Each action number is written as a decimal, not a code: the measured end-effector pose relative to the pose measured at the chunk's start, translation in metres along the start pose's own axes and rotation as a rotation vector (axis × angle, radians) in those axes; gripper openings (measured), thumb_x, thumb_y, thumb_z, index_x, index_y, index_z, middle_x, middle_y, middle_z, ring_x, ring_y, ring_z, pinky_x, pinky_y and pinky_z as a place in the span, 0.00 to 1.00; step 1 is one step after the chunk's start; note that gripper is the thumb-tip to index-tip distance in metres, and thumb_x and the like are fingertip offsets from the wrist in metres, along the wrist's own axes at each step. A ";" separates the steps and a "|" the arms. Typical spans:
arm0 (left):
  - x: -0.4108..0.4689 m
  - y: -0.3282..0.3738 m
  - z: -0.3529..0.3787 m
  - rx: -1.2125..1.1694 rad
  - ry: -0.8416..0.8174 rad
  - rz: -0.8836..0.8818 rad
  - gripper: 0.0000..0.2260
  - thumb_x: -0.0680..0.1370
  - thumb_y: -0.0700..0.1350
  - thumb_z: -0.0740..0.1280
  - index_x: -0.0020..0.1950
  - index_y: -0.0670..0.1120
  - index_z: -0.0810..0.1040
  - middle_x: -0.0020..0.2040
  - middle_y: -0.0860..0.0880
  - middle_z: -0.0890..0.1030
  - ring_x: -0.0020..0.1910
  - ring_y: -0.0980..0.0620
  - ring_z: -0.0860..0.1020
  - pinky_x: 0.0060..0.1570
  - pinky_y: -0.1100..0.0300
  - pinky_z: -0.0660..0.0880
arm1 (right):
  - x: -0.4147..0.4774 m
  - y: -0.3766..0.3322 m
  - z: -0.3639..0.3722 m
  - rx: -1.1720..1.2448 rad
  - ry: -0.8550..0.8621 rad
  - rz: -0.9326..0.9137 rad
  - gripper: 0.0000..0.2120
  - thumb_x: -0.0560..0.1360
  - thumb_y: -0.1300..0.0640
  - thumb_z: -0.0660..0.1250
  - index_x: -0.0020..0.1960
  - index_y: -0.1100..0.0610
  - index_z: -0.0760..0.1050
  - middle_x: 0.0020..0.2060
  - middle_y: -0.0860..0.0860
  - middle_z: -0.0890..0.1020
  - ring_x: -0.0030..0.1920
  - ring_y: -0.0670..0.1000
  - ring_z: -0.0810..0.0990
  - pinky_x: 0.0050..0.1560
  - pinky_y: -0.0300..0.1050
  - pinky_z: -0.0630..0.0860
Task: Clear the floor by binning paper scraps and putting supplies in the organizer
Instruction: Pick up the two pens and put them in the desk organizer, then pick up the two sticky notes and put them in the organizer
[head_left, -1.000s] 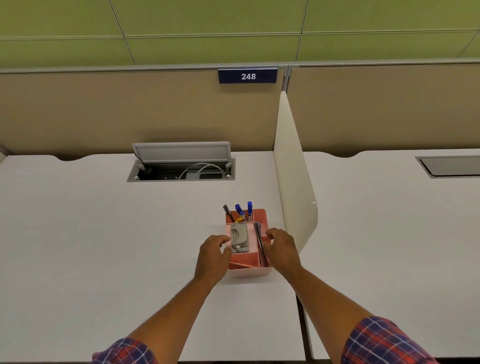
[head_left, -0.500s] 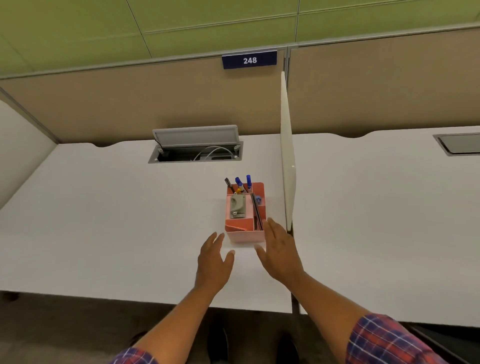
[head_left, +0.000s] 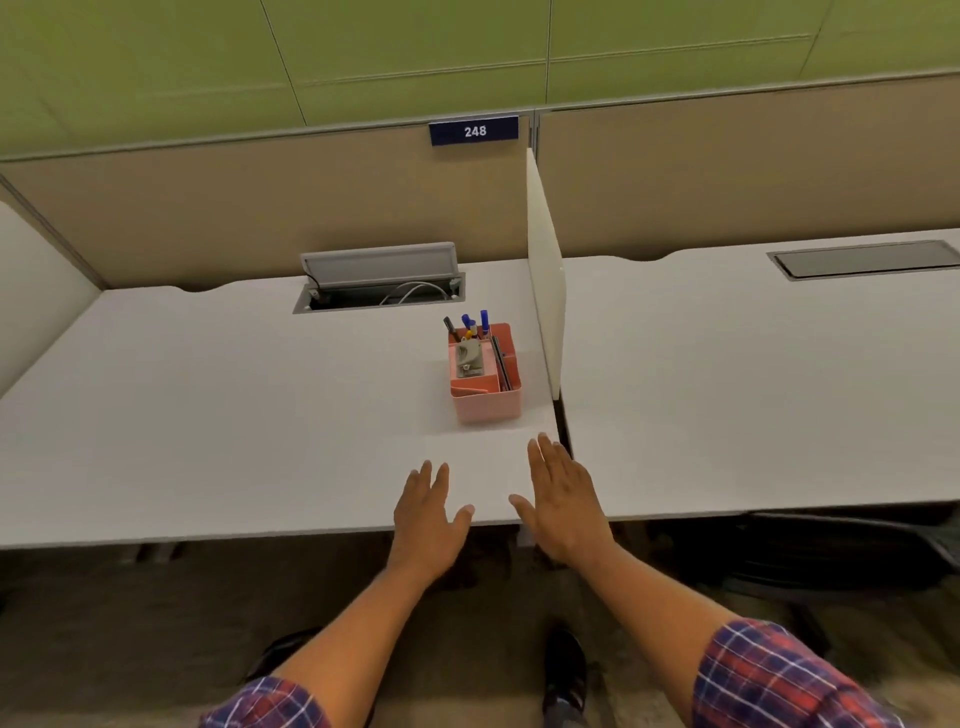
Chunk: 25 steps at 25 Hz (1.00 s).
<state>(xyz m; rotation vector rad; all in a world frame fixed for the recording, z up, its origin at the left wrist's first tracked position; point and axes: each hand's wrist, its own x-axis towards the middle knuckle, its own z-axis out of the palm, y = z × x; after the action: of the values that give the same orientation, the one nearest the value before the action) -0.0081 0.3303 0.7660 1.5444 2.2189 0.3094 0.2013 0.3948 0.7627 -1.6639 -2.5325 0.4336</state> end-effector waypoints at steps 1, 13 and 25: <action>-0.017 -0.007 0.000 0.000 0.000 0.032 0.35 0.82 0.63 0.61 0.85 0.55 0.49 0.87 0.50 0.48 0.86 0.46 0.46 0.81 0.46 0.48 | -0.019 -0.010 0.003 -0.011 0.014 0.011 0.39 0.82 0.34 0.47 0.83 0.52 0.35 0.84 0.52 0.40 0.84 0.55 0.41 0.81 0.54 0.44; -0.222 -0.084 0.022 0.010 -0.060 0.251 0.34 0.82 0.59 0.62 0.84 0.48 0.54 0.86 0.44 0.54 0.85 0.43 0.51 0.83 0.45 0.53 | -0.260 -0.099 0.046 -0.049 0.065 0.194 0.39 0.82 0.34 0.50 0.83 0.56 0.44 0.84 0.56 0.50 0.84 0.58 0.50 0.81 0.57 0.57; -0.299 -0.091 0.144 0.117 -0.235 0.135 0.33 0.80 0.55 0.69 0.82 0.47 0.63 0.84 0.41 0.58 0.84 0.39 0.56 0.79 0.43 0.60 | -0.385 -0.013 0.145 0.074 -0.183 0.243 0.39 0.81 0.38 0.58 0.83 0.59 0.52 0.83 0.58 0.56 0.82 0.59 0.57 0.79 0.57 0.60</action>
<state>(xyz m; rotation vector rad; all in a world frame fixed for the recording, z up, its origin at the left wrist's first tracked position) 0.0700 0.0114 0.6640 1.7008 1.9870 0.0349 0.3145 0.0124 0.6609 -1.9959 -2.4043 0.7215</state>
